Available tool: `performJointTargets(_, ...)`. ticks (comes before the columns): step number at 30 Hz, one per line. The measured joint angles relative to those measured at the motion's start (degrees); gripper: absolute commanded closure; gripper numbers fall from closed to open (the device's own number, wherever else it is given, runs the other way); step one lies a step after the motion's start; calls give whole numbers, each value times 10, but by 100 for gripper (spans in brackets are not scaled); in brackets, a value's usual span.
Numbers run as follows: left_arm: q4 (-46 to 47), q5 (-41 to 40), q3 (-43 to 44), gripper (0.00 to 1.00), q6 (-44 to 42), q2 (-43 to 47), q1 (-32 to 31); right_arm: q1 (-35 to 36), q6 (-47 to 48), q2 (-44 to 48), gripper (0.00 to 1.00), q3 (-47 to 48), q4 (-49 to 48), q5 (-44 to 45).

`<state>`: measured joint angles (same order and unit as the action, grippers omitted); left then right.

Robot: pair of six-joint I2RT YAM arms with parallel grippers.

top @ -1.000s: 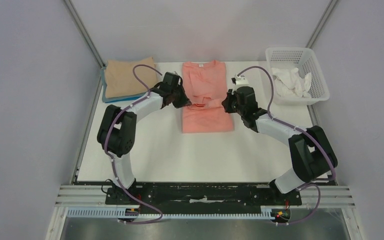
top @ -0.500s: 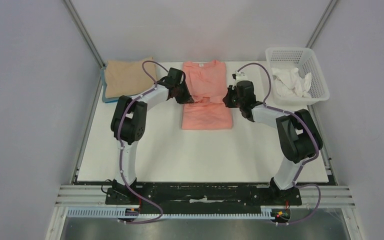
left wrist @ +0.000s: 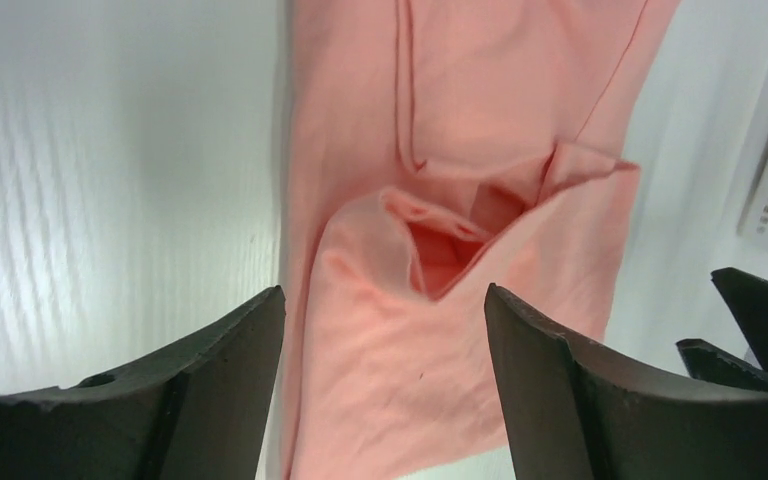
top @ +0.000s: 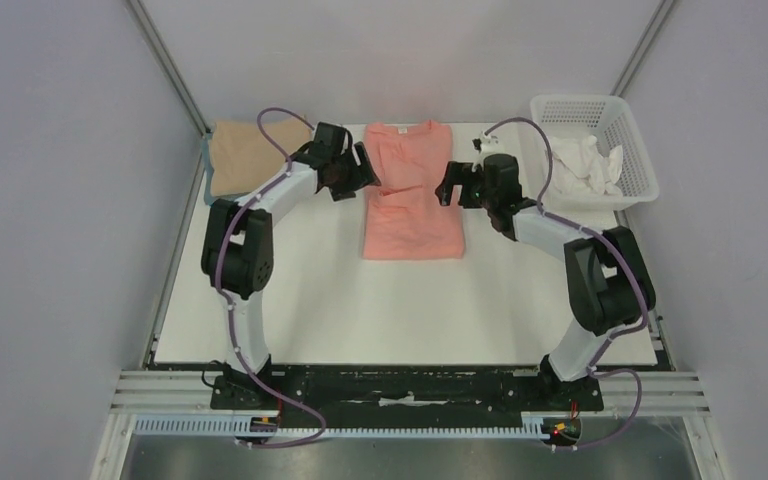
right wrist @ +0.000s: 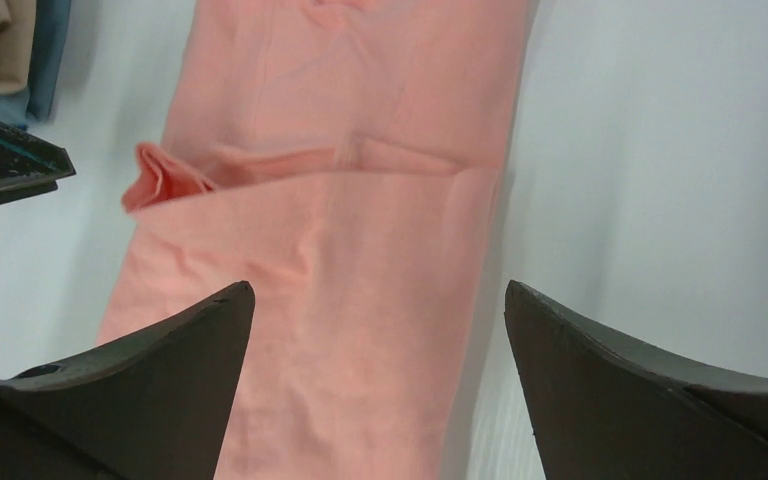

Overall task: Fold and stack the t-shirts
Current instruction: Fold the folded rectangular tshirt in 1/3 of the way, then grab one side of the 2/3 rectangular tshirt with both arms

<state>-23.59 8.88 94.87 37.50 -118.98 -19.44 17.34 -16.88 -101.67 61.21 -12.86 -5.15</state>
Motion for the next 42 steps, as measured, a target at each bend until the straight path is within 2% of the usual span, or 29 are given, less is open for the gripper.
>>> performJointTargets(7, 31, 2, -203, 20, 2, 114, -17, 1, -11, 124, 2, -150, -5, -33)
performJointTargets(11, 43, 5, -303, 26, 12, 142, -39, 2, -25, 162, 2, -223, 2, -54)
performJointTargets(14, 69, 3, -343, 34, 21, 178, -49, 5, -37, 176, 4, -261, 6, -62)
performJointTargets(17, 78, 4, -365, 45, 30, 182, -52, 6, -46, 178, 12, -278, 8, -67)
performJointTargets(21, 96, 9, -369, 54, 37, 175, -52, 5, -60, 172, 21, -287, -7, -76)
performJointTargets(25, 113, 17, -370, 69, 43, 166, -55, 5, -75, 148, 37, -288, -28, -82)
performJointTargets(26, 117, 20, -370, 75, 46, 163, -55, 5, -77, 144, 40, -288, -35, -85)
performJointTargets(28, 123, 25, -371, 96, 48, 158, -55, 5, -82, 137, 48, -289, -43, -88)
performJointTargets(31, 135, 35, -372, 98, 55, 150, -56, 5, -89, 133, 51, -296, -55, -93)
performJointTargets(37, 153, 42, -375, 98, 56, 146, -58, 5, -92, 117, 65, -300, -82, -97)
performJointTargets(40, 165, 45, -380, 98, 56, 146, -58, 5, -92, 104, 75, -300, -103, -101)
performJointTargets(42, 170, 46, -383, 98, 56, 147, -58, 6, -90, 96, 92, -299, -113, -100)
